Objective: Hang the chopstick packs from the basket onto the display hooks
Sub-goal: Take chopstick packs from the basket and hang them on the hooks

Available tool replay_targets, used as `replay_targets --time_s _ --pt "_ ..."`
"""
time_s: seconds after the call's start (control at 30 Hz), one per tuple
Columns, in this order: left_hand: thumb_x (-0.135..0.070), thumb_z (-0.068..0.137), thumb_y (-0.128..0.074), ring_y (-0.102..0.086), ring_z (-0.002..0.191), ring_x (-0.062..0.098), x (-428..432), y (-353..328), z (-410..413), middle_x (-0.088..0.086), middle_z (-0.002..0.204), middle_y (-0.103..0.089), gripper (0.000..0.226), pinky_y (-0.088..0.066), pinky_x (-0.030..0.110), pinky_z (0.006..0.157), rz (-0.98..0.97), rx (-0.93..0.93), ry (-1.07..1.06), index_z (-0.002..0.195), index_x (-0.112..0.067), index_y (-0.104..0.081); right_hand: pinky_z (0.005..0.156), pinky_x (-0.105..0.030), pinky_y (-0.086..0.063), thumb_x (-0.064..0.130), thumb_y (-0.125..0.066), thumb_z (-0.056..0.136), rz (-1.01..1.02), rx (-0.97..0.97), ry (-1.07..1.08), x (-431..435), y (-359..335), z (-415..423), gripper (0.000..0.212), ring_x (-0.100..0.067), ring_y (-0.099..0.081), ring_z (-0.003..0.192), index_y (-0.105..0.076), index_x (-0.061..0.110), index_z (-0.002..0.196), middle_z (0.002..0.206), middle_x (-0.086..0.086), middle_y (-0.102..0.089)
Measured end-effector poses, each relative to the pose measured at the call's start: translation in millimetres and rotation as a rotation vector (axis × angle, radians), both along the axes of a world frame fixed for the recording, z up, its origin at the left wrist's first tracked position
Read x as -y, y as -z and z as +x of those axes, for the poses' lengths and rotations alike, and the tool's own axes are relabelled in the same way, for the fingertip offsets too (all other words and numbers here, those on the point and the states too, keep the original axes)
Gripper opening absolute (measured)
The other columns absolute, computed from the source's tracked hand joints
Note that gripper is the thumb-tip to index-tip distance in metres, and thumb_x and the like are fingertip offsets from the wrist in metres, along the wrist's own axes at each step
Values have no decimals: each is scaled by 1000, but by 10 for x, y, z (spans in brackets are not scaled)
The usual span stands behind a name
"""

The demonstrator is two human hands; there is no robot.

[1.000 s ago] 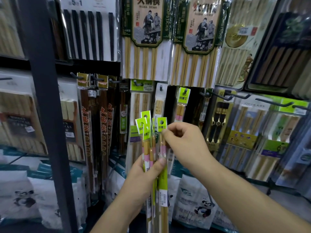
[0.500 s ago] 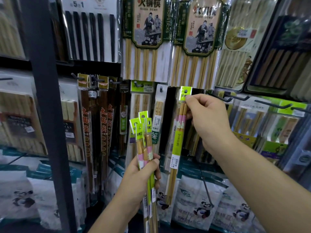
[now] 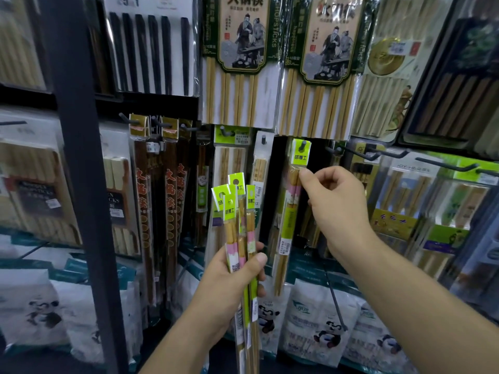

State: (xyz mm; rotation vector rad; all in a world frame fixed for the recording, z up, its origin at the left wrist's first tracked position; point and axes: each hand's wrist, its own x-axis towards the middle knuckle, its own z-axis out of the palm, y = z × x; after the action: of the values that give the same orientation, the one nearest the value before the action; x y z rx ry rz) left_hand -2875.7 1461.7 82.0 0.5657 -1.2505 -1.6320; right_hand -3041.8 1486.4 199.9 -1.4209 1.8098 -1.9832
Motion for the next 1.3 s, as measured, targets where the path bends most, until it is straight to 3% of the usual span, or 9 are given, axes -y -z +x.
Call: replay_targets --time_s 0.13,0.27,0.47,0.6,0.73,0.87,1.07,1.2,1.3 --pt "-32 70 -81 -66 69 16 -6 13 -20 1 74 -69 43 -56 30 61 -20 44 -26 110 -16 -72 59 -21 -49 41 -71 91 140 -73 -157 -85 174 120 25 1 -60 61 -69 23 75 69 8 -68" --pt "-31 72 -79 -63 66 11 -25 -4 -49 -4 71 -65 43 -55 29 59 -49 44 -5 110 -13 -67 63 -17 -53 32 -76 90 255 -144 -369 -98 323 298 10 -1 -65 67 -75 24 84 78 2 -73" --pt "-25 78 -77 -66 64 21 -49 -26 -11 11 74 -67 29 -57 33 56 20 -29 95 103 -13 -67 60 -20 -55 25 -79 88 270 40 -408 -92 328 303 15 -12 -66 62 -73 11 92 81 -14 -73" --pt "-22 76 -77 -72 70 28 -63 -37 -24 15 78 -68 35 -61 36 59 87 -82 111 105 -7 -64 63 -19 -54 25 -81 86 301 83 -415 -98 325 281 19 -16 -68 71 -72 13 98 89 -15 -75" --pt "-27 75 -76 -73 69 33 -61 -44 -15 22 81 -70 36 -61 37 60 122 -85 118 105 -8 -69 58 -19 -48 28 -75 91 259 -17 -376 -115 299 276 14 -9 -55 62 -73 16 85 70 -3 -63" --pt "-31 75 -74 -74 78 27 -29 -20 -13 10 83 -74 18 -61 40 67 101 -97 52 89 -20 -80 51 -14 -43 24 -67 97 171 -20 -340 -154 172 248 19 -3 -56 55 -71 17 79 60 7 -61" --pt "-32 76 -75 -59 56 23 13 -3 2 10 72 -60 45 -57 36 55 99 -127 13 107 0 -64 48 -13 -42 20 -62 100 -23 37 -257 -174 -161 141 28 -5 -55 53 -69 20 73 67 -10 -66" --pt "-45 71 -80 -46 48 17 22 11 -1 6 64 -50 57 -44 28 45 76 -110 41 103 -3 -58 49 -15 -42 24 -62 101 -52 21 -190 -135 -251 78 32 -6 -53 52 -68 22 69 60 2 -62" --pt "-48 72 -80 -40 47 14 29 14 -2 2 62 -44 58 -40 25 42 66 -103 69 102 -7 -55 48 -16 -41 25 -62 101 -44 59 -178 -85 -270 71 37 -8 -53 53 -69 25 64 65 -3 -65"
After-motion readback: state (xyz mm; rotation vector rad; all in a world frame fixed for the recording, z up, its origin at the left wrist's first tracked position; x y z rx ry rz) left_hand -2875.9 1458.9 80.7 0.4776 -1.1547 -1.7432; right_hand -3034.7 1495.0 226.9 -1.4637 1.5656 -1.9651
